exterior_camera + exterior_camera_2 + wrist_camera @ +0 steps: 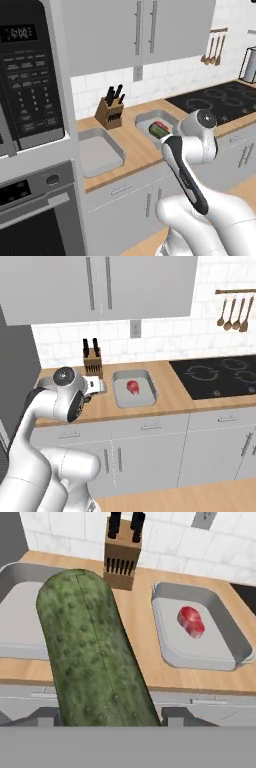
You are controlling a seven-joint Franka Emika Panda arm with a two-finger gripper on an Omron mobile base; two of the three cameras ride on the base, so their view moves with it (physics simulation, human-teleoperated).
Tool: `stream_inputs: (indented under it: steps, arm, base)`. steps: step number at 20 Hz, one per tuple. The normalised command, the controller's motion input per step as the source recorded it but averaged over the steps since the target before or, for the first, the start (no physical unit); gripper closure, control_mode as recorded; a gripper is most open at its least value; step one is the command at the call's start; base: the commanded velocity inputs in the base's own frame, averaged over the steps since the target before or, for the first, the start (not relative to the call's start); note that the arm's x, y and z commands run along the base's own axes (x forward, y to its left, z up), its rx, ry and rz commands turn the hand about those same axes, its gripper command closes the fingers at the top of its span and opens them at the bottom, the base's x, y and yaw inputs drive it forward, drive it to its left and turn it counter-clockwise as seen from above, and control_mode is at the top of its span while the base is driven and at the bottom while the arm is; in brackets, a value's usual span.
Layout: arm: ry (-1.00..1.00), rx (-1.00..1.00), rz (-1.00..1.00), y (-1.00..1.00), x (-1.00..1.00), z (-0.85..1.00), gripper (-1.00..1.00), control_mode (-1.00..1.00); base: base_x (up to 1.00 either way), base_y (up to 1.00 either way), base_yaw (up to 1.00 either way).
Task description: Place one cucumber and one steak in each tupperware on the nearby counter, to pack two identical lunches.
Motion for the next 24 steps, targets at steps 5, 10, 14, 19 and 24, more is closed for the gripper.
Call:
stream_inputs:
  steps: [5, 10, 14, 19, 24]
  arm:
    - [0.05, 0.06, 0.3, 0.55, 0.75, -0.03, 1.0, -1.0]
    - [0.19, 0.01, 0.02, 0.91, 1.0, -0.45, 1.0, -1.0]
    - [0.19, -0.09, -0.1, 1.0, 1.0, -0.19, 1.0, -1.0]
    - [0.18, -0.01, -0.03, 0.83, 0.97, -0.07, 1.0, -1.0]
    - [0.17, -0.01, -0.01, 0.73, 0.83, -0.76, -1.0, -1.0]
  base:
    - [0.09, 0.11, 0.14]
    - [0.0, 0.0, 0.0]
    - [0.0, 0.0, 0.0]
    - [0.0, 0.0, 0.0]
    - [0.0, 0.0, 0.0]
